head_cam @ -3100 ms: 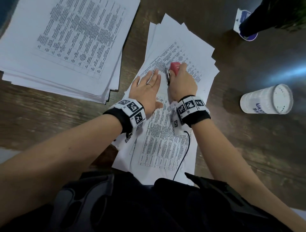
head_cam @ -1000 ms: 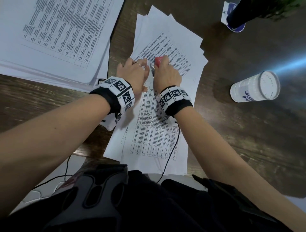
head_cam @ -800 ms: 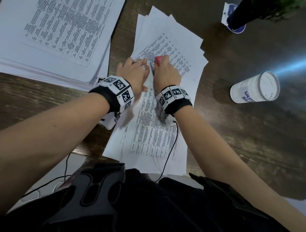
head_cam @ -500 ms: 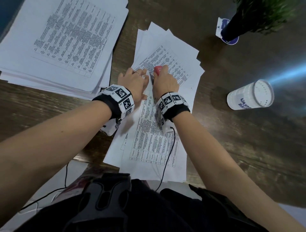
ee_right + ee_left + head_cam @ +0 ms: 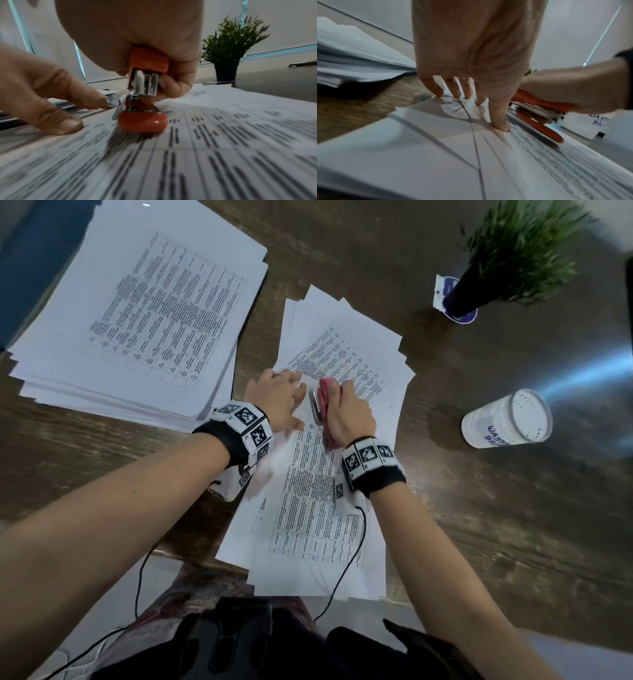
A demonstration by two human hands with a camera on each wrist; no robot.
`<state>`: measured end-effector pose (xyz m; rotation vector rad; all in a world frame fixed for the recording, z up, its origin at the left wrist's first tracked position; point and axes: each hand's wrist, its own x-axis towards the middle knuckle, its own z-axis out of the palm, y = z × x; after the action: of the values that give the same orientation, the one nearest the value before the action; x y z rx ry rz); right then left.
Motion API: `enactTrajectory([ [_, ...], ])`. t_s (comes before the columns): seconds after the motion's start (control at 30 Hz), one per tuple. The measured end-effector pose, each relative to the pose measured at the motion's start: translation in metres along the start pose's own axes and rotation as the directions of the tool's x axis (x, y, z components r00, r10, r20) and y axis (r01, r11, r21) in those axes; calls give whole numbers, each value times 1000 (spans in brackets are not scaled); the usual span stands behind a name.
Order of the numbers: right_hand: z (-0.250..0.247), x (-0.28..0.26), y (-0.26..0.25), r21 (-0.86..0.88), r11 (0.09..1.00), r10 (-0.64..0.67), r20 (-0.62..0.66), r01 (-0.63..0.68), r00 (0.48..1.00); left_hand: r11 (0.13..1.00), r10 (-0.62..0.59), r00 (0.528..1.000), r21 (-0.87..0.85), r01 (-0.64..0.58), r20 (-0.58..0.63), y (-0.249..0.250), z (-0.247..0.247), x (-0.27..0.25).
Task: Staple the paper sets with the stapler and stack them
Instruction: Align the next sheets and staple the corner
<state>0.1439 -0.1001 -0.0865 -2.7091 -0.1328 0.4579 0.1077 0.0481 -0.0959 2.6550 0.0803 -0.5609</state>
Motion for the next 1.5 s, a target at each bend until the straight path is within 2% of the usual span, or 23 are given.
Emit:
enactTrajectory([
  [0.07, -3, -11, 7, 37, 999, -1, -29, 3, 1000, 983, -27, 996, -182, 11, -87, -1, 0, 1],
  [0.17, -3, -23, 13, 101, 995, 2, -98, 8, 995, 872, -108, 969, -489, -16, -224, 9, 1, -2],
  [0.3, -7, -31, 15, 177, 984, 20, -151, 7, 988, 741, -160, 975, -671, 17, -152, 29, 8, -11],
  [0.4, -10, -35, 14, 196, 981, 25, -163, 7, 986, 724, -192, 977, -686, 76, -95, 36, 15, -10],
  [0.5, -6, -37, 15, 138, 989, -27, -176, 52, 984, 692, -204, 978, -713, 115, -40, 35, 18, -8],
  [0.7, 1, -43, 17, 19, 998, -53, -133, 56, 990, 754, -154, 987, -640, 145, 42, 27, 22, -8],
  [0.9, 3, -43, 13, -10, 997, -74, -144, 74, 987, 837, -132, 991, -537, 106, -10, 34, 23, -5],
  [1.07, 2, -42, 11, -5, 997, -81, -156, 82, 984, 860, -139, 990, -501, 100, -39, 36, 23, 0],
  [1.13, 2, -42, 13, -12, 997, -83, -161, 82, 983, 832, -139, 990, -545, 100, -30, 33, 23, 2],
  [1.23, -2, -39, 18, -31, 997, -72, -169, 68, 983, 737, -135, 991, -667, 106, 9, 28, 21, 4],
  [1.33, -11, -32, 25, -48, 998, -56, -187, 47, 981, 571, -192, 981, -808, 145, 40, 23, 15, 3],
  [1.4, -20, -24, 31, 2, 1000, 11, -195, -10, 981, 495, -239, 970, -853, 169, 53, 17, 11, 3],
  [1.5, -29, -5, 44, 97, 986, 150, -175, -135, 973, 466, -290, 957, -869, 164, 25, 6, 10, 3],
])
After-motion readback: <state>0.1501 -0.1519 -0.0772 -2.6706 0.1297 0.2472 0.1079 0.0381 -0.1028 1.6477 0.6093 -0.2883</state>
